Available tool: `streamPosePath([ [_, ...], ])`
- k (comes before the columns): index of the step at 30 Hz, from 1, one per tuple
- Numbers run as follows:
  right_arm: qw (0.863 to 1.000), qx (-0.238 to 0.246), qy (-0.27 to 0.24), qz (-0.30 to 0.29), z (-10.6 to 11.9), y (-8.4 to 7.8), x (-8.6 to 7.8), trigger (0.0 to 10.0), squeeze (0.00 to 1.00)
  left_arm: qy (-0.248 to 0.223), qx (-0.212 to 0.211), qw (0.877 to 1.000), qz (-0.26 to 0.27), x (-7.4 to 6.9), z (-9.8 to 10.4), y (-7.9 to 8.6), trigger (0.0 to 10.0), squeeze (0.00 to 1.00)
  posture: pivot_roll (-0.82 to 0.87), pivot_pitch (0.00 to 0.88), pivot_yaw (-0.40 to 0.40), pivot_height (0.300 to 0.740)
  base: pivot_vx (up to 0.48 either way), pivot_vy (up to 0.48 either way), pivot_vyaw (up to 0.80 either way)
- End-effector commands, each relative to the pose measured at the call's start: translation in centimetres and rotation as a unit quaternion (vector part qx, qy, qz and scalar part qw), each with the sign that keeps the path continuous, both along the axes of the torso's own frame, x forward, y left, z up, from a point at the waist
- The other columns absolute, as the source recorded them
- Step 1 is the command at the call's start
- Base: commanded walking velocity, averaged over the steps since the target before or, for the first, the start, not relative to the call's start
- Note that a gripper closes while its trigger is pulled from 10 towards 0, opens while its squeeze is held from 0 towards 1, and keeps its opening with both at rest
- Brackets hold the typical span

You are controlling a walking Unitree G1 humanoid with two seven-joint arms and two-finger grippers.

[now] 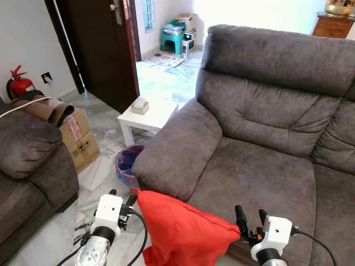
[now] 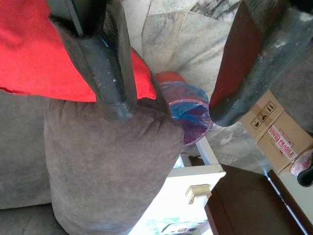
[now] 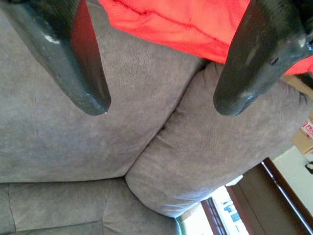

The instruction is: Move the pillow to the sofa from floor

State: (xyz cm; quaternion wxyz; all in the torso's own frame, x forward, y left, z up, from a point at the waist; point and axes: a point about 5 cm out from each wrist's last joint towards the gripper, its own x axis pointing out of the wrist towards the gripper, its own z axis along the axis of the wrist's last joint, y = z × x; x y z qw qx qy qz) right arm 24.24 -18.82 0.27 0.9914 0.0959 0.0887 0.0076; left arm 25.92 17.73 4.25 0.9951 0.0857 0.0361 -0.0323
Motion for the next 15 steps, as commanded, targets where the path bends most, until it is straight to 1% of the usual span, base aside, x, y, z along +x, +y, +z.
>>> streamPosePath([
  [1, 1.000, -0.004, 0.000, 0.000, -0.02, 0.08, -0.22, 10.0, 0.00, 0.002, -0.003, 1.000, 0.011, -0.22, -0.16, 0.37, 10.0, 0.00, -0.01, 0.065, 0.024, 0.672, 0.000, 0.000, 0.00],
  [15, 1.000, -0.012, 0.019, 0.002, -0.44, 0.03, -0.41, 10.0, 0.00, 0.002, -0.004, 1.000, 0.014, -0.46, -0.11, 0.43, 10.0, 0.00, -0.01, 0.068, 0.024, 0.667, 0.000, 0.000, 0.00],
])
